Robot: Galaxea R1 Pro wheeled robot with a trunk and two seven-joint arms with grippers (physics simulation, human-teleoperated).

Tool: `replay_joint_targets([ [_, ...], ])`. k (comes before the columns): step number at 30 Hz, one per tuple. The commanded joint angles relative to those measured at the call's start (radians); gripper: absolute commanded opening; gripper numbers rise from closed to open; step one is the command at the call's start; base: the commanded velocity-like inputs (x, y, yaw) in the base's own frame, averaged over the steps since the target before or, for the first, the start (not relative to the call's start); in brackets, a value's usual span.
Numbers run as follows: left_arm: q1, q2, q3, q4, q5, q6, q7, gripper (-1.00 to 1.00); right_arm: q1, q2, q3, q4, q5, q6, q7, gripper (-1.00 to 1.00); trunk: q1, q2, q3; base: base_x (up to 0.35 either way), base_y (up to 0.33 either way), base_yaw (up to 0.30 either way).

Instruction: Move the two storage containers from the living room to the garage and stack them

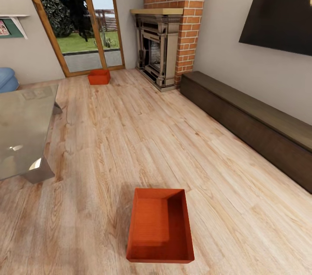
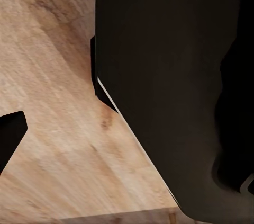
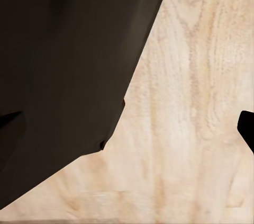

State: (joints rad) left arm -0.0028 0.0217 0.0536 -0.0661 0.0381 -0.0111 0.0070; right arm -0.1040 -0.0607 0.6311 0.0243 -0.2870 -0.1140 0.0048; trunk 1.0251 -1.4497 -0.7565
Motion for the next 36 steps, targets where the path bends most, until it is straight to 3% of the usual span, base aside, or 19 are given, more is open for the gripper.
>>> replay_joint_targets([
  [1, 0.000, -0.001, 0.006, 0.000, 0.003, -0.001, 0.000, 1.00, -0.001, 0.001, 0.009, 0.000, -0.009, -0.004, -0.002, 1.00, 0.000, 0.000, -0.001, 0.000, 0.000, 0.000],
  [7, 0.000, -0.014, 0.013, -0.001, 0.007, -0.001, -0.004, 1.00, -0.005, 0.001, 0.007, -0.036, -0.009, -0.005, -0.009, 1.00, 0.000, 0.000, -0.001, 0.000, 0.000, 0.000],
  [11, 0.000, -0.056, 0.005, -0.081, 0.002, 0.003, -0.002, 1.00, -0.008, 0.000, -0.001, -0.140, -0.016, 0.030, -0.025, 1.00, 0.000, 0.000, -0.001, 0.000, 0.000, 0.000],
  [12, 0.000, -0.065, 0.003, -0.229, -0.002, 0.015, 0.000, 1.00, -0.045, 0.000, -0.003, -0.182, -0.034, 0.077, -0.034, 1.00, 0.000, 0.000, -0.001, 0.000, 0.000, 0.000],
  [14, 0.000, -0.066, 0.002, -0.391, -0.004, 0.064, 0.000, 1.00, -0.096, -0.001, -0.003, -0.212, -0.053, 0.104, -0.038, 1.00, 0.000, 0.000, -0.001, 0.000, 0.000, 0.000],
  [15, -0.001, -0.066, 0.002, -0.431, -0.004, 0.086, 0.001, 1.00, -0.110, -0.001, -0.003, -0.217, -0.056, 0.110, -0.038, 1.00, 0.000, 0.000, -0.001, 0.000, 0.000, 0.000],
  [16, -0.002, -0.066, 0.002, -0.518, -0.004, 0.150, 0.003, 1.00, -0.142, -0.001, -0.003, -0.225, -0.061, 0.124, -0.040, 1.00, 0.000, 0.000, -0.001, 0.000, 0.000, 0.000],
  [18, -0.028, -0.070, 0.002, -0.735, -0.003, 0.358, 0.005, 1.00, -0.251, 0.002, -0.004, -0.239, -0.069, 0.178, -0.050, 1.00, 0.000, 0.000, -0.001, 0.000, 0.000, 0.000],
  [19, -0.066, -0.074, 0.002, -0.777, -0.003, 0.398, 0.006, 1.00, -0.291, 0.005, -0.004, -0.242, -0.069, 0.188, -0.054, 1.00, 0.000, 0.000, -0.001, 0.000, 0.000, 0.000],
  [22, -0.141, -0.085, 0.002, -0.802, -0.003, 0.428, 0.007, 1.00, -0.353, 0.009, -0.004, -0.244, -0.070, 0.195, -0.064, 1.00, 0.000, 0.000, -0.001, 0.000, 0.000, 0.000],
  [23, -0.209, -0.090, 0.002, -0.808, -0.003, 0.438, 0.008, 1.00, -0.415, 0.013, -0.004, -0.245, -0.071, 0.210, -0.078, 1.00, 0.000, 0.000, -0.001, 0.000, 0.000, 0.000],
  [27, -0.281, -0.092, 0.002, -0.801, -0.002, 0.446, 0.008, 1.00, -0.487, 0.016, -0.004, -0.245, -0.081, 0.228, -0.092, 1.00, 0.000, 0.000, -0.001, 0.000, 0.000, 0.000],
  [30, -0.390, -0.095, 0.002, -0.753, -0.001, 0.453, 0.008, 1.00, -0.585, 0.020, -0.004, -0.245, -0.110, 0.258, -0.102, 1.00, 0.000, 0.000, -0.001, 0.000, 0.000, 0.000],
  [36, -0.540, -0.102, 0.003, -0.650, 0.001, 0.453, 0.008, 1.00, -0.679, 0.051, -0.004, -0.244, -0.126, 0.287, -0.149, 1.00, 0.000, 0.000, -0.001, 0.000, 0.000, 0.000],
])
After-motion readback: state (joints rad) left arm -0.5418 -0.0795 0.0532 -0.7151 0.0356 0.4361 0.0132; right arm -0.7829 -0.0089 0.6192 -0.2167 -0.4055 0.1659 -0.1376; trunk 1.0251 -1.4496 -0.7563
